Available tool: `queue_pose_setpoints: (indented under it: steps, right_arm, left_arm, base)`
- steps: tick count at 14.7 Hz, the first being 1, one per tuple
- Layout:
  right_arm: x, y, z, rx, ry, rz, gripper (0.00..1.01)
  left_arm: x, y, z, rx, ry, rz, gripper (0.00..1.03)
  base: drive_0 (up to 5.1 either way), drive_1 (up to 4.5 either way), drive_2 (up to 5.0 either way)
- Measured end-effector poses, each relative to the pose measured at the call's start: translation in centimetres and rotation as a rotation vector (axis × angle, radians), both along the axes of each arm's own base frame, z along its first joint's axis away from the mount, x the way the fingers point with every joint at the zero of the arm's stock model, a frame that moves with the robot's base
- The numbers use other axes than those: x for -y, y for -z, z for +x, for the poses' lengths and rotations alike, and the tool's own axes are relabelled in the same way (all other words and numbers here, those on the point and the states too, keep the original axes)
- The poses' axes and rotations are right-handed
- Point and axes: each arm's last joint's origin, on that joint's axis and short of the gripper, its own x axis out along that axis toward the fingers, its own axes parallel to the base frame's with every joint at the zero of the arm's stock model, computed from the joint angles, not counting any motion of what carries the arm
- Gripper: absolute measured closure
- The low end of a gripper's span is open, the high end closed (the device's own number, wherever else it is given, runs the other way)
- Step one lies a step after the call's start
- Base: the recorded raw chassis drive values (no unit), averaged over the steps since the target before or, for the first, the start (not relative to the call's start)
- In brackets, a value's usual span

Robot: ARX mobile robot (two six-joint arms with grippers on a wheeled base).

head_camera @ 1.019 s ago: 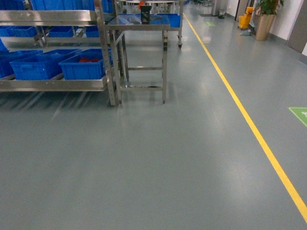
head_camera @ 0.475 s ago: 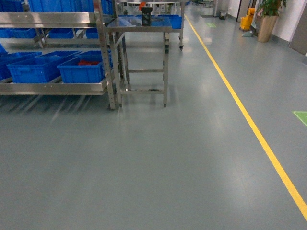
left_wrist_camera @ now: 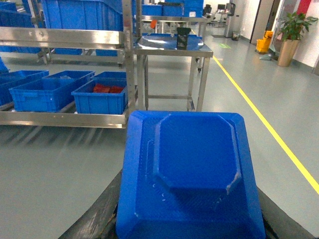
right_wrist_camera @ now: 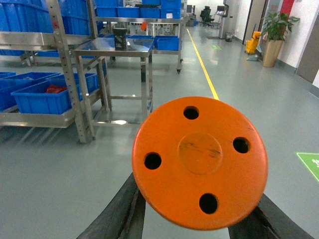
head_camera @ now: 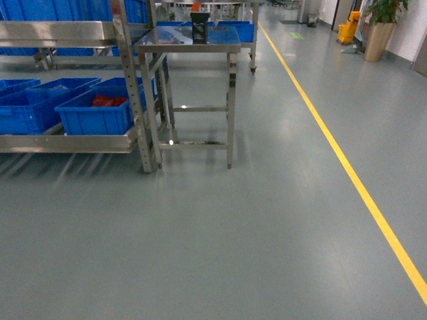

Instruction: Sort blue parts and orange caps into right shelf containers

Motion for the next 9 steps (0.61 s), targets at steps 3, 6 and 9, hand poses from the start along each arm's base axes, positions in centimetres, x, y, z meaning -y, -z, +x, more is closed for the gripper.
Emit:
queue_pose_setpoints:
  steps: [3,6,9]
  right_arm:
    - [0.0,0.01,0.0,-0.001,0.0,0.0,0.61]
    - [0.0,0.01,0.0,-0.001,0.0,0.0,0.61]
    - [0.0,-0.03,0.0,0.003,0.0,0.0,0.61]
  left_arm:
    - [-0.01,-0.01,0.0,0.001,-0.002,0.0,0.6]
    - [0.0,-0.01,0.0,0.001,0.0,0.0,0.6]
    - [0.0,-0.04,0.0,0.004,0.0,0.0,0.6]
  base:
    - [0.0,4.3,-4.4]
    - [0.0,4.34,-4.3]
    - [0.0,4.34,-4.3]
